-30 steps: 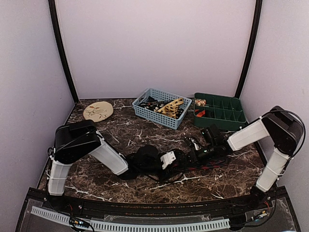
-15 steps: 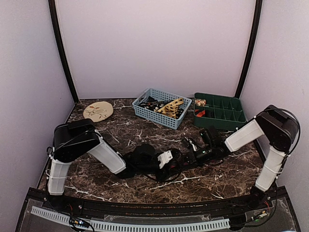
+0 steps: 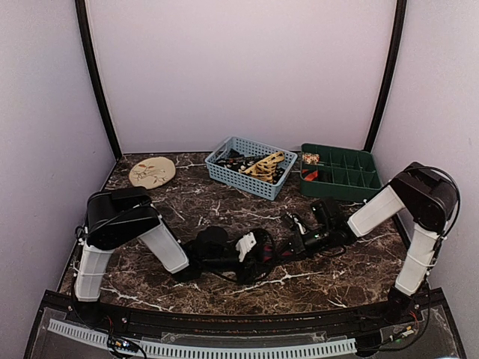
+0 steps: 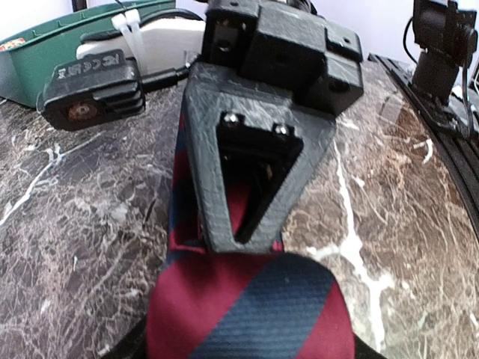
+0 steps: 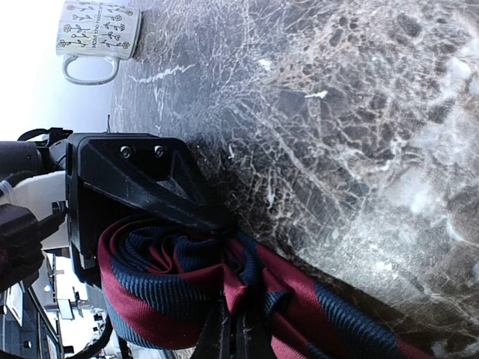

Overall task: Roll the ties
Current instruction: Roll the tie at the center of the board.

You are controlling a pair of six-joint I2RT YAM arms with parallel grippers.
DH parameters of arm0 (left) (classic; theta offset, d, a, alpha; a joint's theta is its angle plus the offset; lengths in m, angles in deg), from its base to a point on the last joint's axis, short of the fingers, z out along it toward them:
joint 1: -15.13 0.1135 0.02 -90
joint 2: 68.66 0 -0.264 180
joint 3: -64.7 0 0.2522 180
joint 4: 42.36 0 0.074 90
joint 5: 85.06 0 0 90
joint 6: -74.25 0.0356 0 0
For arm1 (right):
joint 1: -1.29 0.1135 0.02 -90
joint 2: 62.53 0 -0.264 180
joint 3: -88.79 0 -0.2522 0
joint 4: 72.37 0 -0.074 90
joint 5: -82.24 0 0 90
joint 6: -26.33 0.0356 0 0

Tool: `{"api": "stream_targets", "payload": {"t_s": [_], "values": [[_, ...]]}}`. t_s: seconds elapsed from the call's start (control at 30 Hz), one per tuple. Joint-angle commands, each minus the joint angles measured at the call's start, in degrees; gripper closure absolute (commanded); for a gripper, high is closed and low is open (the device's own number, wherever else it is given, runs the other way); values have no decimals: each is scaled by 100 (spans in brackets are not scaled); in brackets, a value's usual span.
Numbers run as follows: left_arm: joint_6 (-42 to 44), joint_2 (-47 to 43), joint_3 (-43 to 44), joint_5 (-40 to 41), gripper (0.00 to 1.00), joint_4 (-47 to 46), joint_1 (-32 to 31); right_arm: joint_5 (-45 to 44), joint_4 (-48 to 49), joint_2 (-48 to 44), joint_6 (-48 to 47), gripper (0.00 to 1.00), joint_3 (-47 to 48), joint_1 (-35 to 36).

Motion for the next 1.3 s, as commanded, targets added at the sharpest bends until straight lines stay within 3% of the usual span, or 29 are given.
{"api": "stream_targets", "payload": {"t_s": [0.0,0.27,0.4,0.6,0.83,1.1,1.27], "values": [[-425,273,174,-8,40,-471,9,-929,-684,388,-124,100,-257,-2],[61,27,412,-116,71,860,57,-817,-646,128,16,99,-254,-2],[694,-494,328,-196,79,2314,213,-886,-967,-414,-70,87,-184,-13],[1454,-964,562,-1,80,4540,410,-717,-1261,-1196,42,65,27,-12],[1679,-932,924,-83,80,5773,448,-270,-692,-1153,705,50,318,38],[1666,-893,926,-79,78,5674,441,-204,-435,-652,945,52,663,348],[1667,-857,958,-128,78,5655,443,-269,-394,-412,919,66,771,456]]}}
